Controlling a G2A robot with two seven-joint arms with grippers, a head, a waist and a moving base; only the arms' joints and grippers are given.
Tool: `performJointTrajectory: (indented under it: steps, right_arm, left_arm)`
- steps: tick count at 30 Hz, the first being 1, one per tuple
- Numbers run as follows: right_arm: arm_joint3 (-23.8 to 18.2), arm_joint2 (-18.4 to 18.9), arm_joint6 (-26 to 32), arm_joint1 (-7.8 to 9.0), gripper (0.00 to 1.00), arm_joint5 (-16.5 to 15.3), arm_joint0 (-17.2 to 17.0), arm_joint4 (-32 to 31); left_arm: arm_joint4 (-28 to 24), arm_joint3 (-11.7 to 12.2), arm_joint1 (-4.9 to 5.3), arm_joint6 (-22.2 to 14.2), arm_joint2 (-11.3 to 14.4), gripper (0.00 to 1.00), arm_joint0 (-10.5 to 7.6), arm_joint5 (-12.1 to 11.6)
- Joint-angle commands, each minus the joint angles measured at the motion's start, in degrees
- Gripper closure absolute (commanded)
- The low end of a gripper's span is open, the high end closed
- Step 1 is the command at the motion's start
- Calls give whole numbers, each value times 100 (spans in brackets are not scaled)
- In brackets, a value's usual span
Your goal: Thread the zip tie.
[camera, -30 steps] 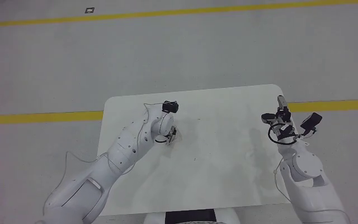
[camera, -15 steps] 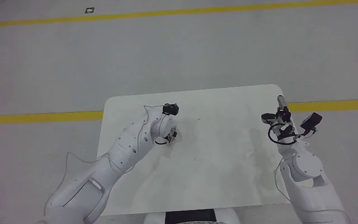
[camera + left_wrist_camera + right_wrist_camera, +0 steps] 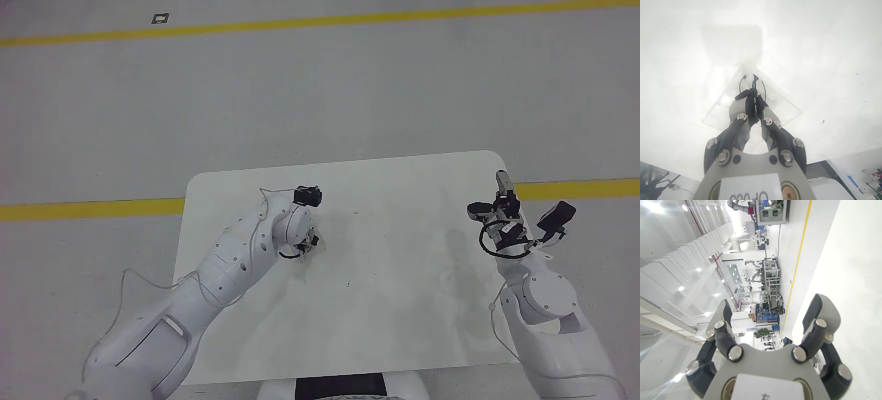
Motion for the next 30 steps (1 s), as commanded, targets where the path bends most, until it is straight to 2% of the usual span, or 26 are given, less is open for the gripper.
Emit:
performJointTrajectory:
  steps: [1,11,22,26,30]
  right_arm:
    - [0,0,0,0,0,0,0,0]
    - [0,0,0,0,0,0,0,0]
    - [0,0,0,0,0,0,0,0]
    - [0,0,0,0,0,0,0,0]
    - [0,0,0,0,0,0,0,0]
  left_arm:
    - [-3,9,-4,0,4,93,-5,8]
    - [-20,82,-19,17,25,92,-14,-3]
    - [-47,196,-51,36,74,86,-43,-22]
    - [-60,221,-63,46,87,95,-58,-34]
    - [-62,261,-75,56,107,99,-69,-35]
